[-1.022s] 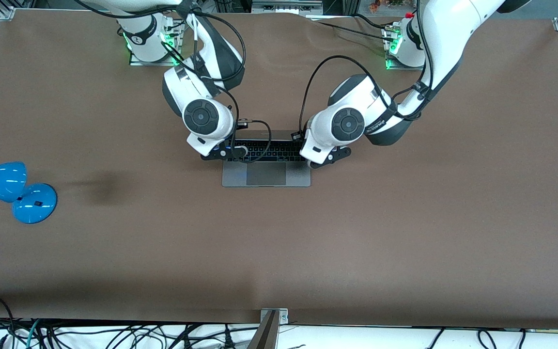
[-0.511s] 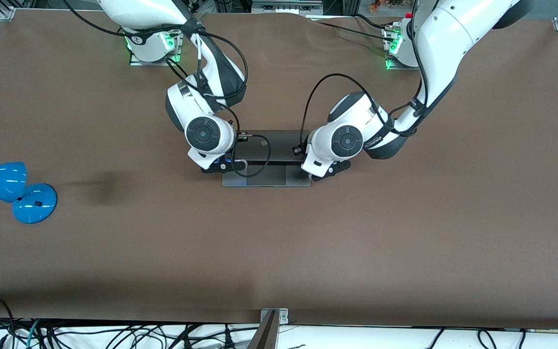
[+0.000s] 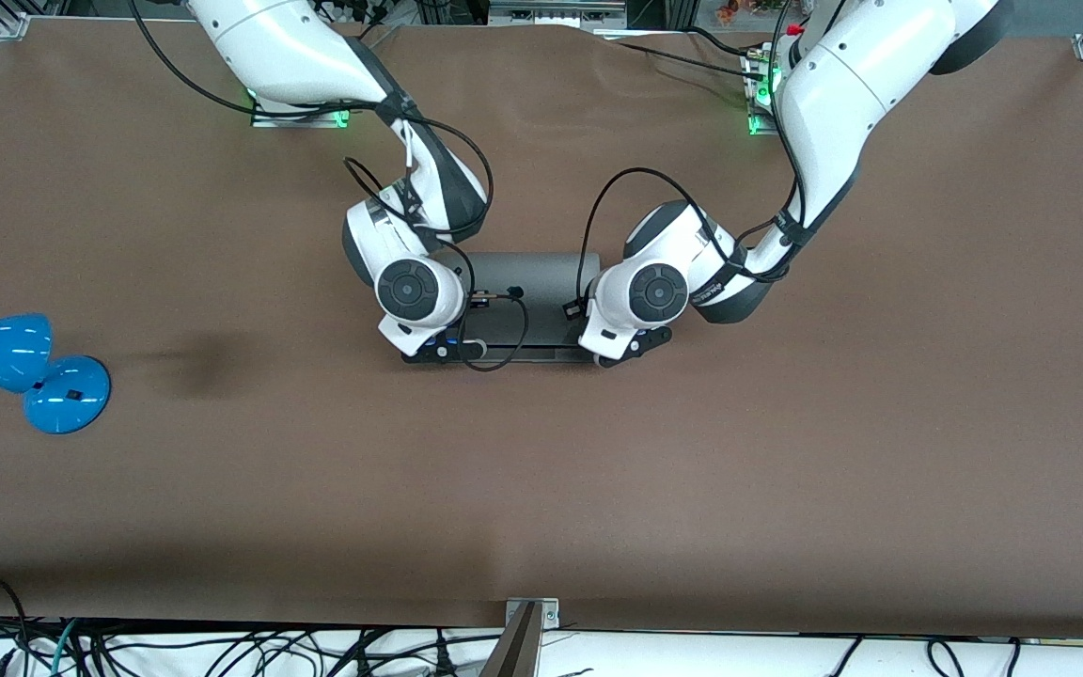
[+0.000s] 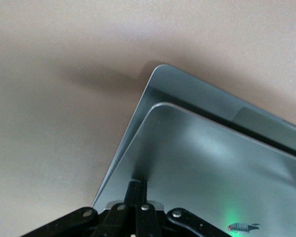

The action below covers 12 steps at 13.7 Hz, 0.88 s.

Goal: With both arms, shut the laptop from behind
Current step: 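Push the lid down with both grippers until the laptop closes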

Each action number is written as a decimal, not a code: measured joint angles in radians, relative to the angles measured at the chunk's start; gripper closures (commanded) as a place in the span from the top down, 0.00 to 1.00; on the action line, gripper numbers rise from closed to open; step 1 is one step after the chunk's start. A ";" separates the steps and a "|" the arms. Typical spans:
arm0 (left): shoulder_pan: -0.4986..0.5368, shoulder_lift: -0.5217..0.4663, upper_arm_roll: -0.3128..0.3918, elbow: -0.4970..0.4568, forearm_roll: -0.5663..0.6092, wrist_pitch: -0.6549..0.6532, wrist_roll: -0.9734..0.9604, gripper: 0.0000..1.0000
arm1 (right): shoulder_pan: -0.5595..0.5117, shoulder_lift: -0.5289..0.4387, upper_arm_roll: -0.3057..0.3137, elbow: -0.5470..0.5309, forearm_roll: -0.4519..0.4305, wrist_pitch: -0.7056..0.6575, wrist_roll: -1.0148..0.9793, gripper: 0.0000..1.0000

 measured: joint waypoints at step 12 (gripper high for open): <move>-0.005 0.057 0.019 0.022 0.034 0.045 0.000 1.00 | 0.001 0.062 0.000 0.019 -0.044 0.085 0.000 0.00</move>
